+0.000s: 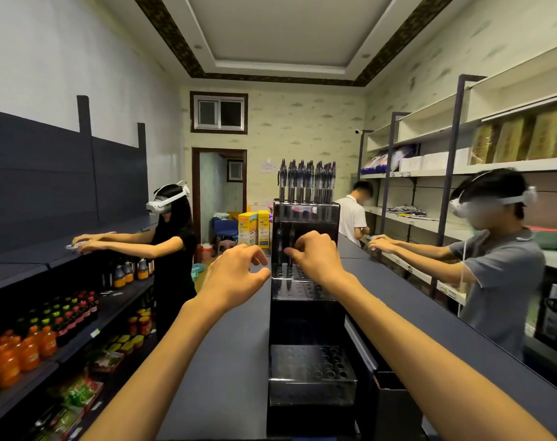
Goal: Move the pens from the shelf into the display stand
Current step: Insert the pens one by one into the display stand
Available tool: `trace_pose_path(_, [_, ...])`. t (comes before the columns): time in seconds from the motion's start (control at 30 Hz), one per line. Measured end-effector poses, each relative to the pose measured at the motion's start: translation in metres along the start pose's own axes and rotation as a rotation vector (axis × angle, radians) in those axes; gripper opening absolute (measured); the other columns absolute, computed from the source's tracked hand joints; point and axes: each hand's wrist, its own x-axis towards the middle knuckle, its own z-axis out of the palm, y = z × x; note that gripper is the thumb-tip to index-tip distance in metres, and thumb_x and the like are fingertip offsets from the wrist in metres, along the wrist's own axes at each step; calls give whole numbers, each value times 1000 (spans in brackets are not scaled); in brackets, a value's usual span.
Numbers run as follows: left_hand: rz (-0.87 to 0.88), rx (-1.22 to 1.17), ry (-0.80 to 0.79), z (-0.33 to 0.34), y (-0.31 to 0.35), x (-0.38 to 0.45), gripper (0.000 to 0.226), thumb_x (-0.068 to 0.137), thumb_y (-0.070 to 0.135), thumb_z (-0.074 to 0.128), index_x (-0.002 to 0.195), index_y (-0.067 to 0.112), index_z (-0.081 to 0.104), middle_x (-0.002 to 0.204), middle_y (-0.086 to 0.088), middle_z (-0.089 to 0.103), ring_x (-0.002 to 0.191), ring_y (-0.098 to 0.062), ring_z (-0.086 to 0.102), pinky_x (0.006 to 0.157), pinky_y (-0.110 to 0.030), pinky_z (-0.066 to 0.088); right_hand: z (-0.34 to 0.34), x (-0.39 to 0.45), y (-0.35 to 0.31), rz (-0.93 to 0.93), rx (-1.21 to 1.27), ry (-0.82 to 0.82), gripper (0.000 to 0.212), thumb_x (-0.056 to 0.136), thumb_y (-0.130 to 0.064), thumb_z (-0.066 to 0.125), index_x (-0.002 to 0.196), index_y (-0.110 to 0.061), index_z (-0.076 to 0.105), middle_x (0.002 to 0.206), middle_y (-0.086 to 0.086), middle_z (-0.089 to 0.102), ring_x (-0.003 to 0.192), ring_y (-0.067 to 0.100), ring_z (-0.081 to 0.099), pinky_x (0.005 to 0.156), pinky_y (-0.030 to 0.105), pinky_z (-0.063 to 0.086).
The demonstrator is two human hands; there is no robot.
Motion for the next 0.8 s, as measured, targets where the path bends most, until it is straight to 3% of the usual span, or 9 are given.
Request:
trace_pose_path(0.2, [15,-3,-5,0,0,-1,20,87,42,64,104,32,67,102,12,63,89,-9,59,77,-33,55,-4,-13,0,-16,-35,-35,32,91,-42,72,101,-12,76,95,7,75,90,25,69,83,41,58])
trace_pose_path(0.5, [87,-27,-14,-11,-3,-7,28,88,44,62,114,35,65,109,14,64,94,-8,59,79,-31,53,-50,-69,7,-182,-109,33,30,96,-40,64,119,-22,71,116,-4,72,111,17,64,95,40,51])
trace_pose_path(0.8, [204,-122,5,-4,24,-23,28,88,35,66,116,32,66,110,11,67,98,-13,62,86,-39,53,-92,-136,36,-58,-184,148,28,96,-42,64,119,-27,70,119,-8,70,113,13,61,96,37,49])
